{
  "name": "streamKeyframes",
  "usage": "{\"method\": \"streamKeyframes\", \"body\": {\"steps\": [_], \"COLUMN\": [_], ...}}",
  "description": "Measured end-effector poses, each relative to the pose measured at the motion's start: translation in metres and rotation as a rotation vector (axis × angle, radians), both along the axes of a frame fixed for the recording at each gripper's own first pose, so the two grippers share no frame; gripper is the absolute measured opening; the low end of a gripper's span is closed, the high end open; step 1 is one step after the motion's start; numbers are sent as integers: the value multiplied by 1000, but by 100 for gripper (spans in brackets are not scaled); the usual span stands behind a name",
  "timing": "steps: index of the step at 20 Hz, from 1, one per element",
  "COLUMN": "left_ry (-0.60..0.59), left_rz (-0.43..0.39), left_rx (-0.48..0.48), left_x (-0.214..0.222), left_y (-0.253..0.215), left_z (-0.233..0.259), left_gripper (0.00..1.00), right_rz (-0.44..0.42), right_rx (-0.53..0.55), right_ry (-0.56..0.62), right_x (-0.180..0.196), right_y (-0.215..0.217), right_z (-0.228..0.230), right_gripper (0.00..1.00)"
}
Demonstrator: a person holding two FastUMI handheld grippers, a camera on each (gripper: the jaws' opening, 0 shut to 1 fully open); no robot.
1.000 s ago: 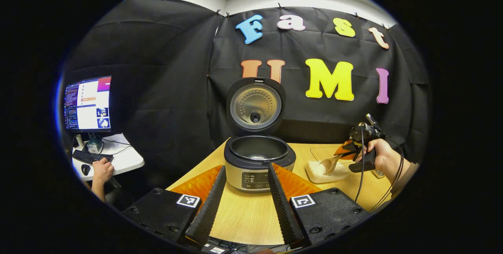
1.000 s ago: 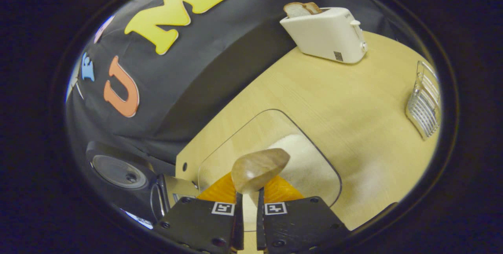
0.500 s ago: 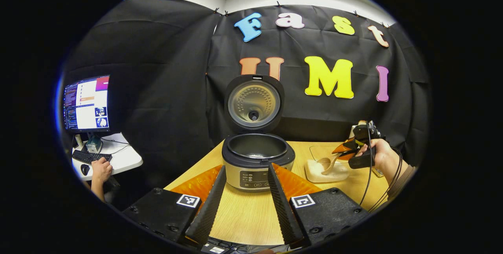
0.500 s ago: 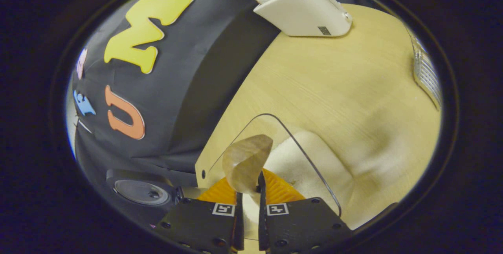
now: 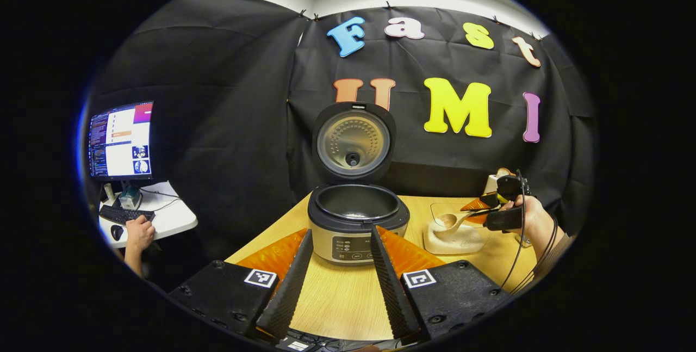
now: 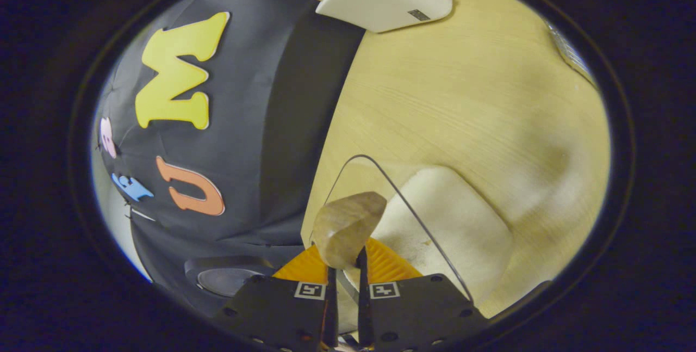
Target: Close the left gripper, press the button to open the rice cooker; take a wooden spoon from the chopstick holder with the right hand, scoop a spoonful of rice and pour it into the rice cooker, then put the wooden spoon back into the chopstick holder.
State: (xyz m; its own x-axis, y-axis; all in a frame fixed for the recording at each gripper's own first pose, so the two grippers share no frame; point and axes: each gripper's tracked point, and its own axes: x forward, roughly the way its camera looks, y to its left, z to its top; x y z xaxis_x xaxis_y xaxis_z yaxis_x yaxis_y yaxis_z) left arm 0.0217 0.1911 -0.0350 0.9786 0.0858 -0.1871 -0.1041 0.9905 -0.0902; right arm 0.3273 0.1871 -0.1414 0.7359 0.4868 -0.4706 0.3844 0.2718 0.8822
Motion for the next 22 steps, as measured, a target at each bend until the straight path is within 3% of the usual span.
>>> {"method": "streamKeyframes", "body": {"steps": [7,15,18,22], "left_ry": [6,14,18,21], "left_rz": [10,43,72,84], "left_rx": [21,-11,16,-16], "left_x": [1,1,-1,0], "left_y": [4,18,29,34], "left_z": [-3,-5,-7,-9], "left_gripper": [70,70,70,70], "right_rz": [-23,-67,-68,-43], "right_rx": [73,128,140,129], "right_ry": [10,-45,-59,-96], "right_x": [-12,-19,-21,-26], "right_y": [-10,-33,-29,-9], "right_z": [17,75,97,131], "right_gripper": [15,15,15,15]}}
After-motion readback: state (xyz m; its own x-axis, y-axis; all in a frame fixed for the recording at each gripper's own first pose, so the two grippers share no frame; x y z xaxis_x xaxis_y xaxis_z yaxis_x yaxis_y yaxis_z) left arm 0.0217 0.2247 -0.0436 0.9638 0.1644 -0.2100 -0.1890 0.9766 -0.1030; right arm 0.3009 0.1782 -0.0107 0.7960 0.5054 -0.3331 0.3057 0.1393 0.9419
